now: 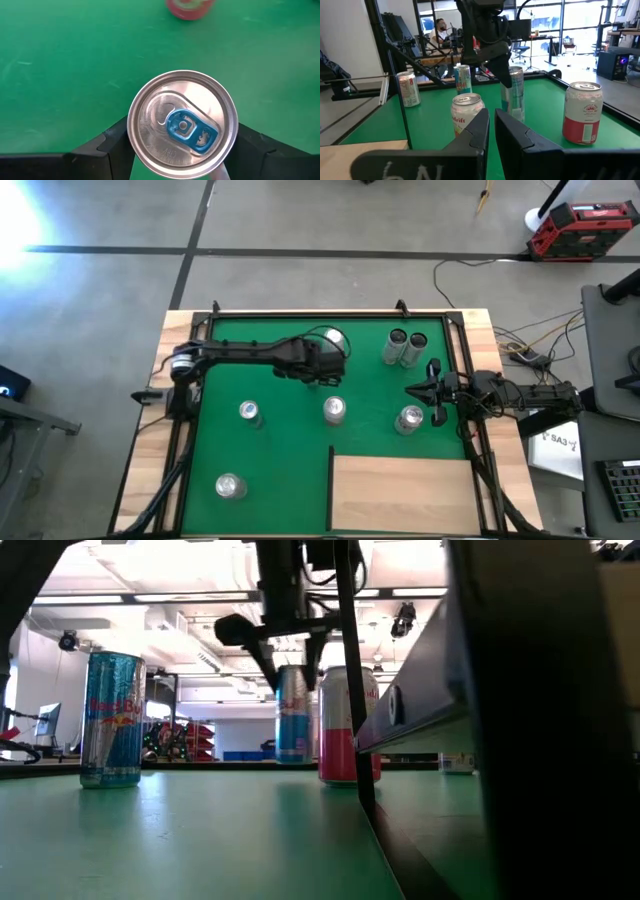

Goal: Place canned beverage on shelf
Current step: Move the left top blue soda can to the center of the table, then adjust the bottom pink-white soda can on the table

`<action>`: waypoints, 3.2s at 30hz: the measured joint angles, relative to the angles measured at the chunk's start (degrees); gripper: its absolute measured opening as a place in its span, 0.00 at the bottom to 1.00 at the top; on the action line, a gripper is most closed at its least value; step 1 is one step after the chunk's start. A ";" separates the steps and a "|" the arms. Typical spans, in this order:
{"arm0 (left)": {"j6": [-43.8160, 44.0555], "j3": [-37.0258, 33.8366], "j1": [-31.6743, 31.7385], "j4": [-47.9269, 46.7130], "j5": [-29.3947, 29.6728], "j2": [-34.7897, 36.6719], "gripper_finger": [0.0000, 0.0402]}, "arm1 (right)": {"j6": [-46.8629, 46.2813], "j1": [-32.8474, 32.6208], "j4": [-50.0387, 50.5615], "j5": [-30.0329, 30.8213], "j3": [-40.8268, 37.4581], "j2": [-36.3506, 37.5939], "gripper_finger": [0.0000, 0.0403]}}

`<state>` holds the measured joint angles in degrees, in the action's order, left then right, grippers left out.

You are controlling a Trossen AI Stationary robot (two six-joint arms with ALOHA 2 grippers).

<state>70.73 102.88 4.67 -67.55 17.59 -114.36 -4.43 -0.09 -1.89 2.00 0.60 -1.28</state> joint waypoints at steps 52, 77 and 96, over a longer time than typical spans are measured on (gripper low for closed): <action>-4.63 23.00 -2.14 -9.08 -5.16 -16.29 0.95 | 0.07 0.01 0.00 0.00 -0.01 0.00 0.06; 0.05 23.09 -7.34 -9.24 -9.64 -16.24 0.98 | 0.07 0.01 0.02 0.00 0.00 0.00 0.06; 5.20 22.51 -9.82 -9.12 -9.68 -16.77 1.00 | 0.02 0.01 0.00 -0.01 -0.01 0.00 0.06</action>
<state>75.93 125.40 -5.15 -76.67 7.91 -131.13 -4.41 -0.08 -1.89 1.99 0.59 -1.28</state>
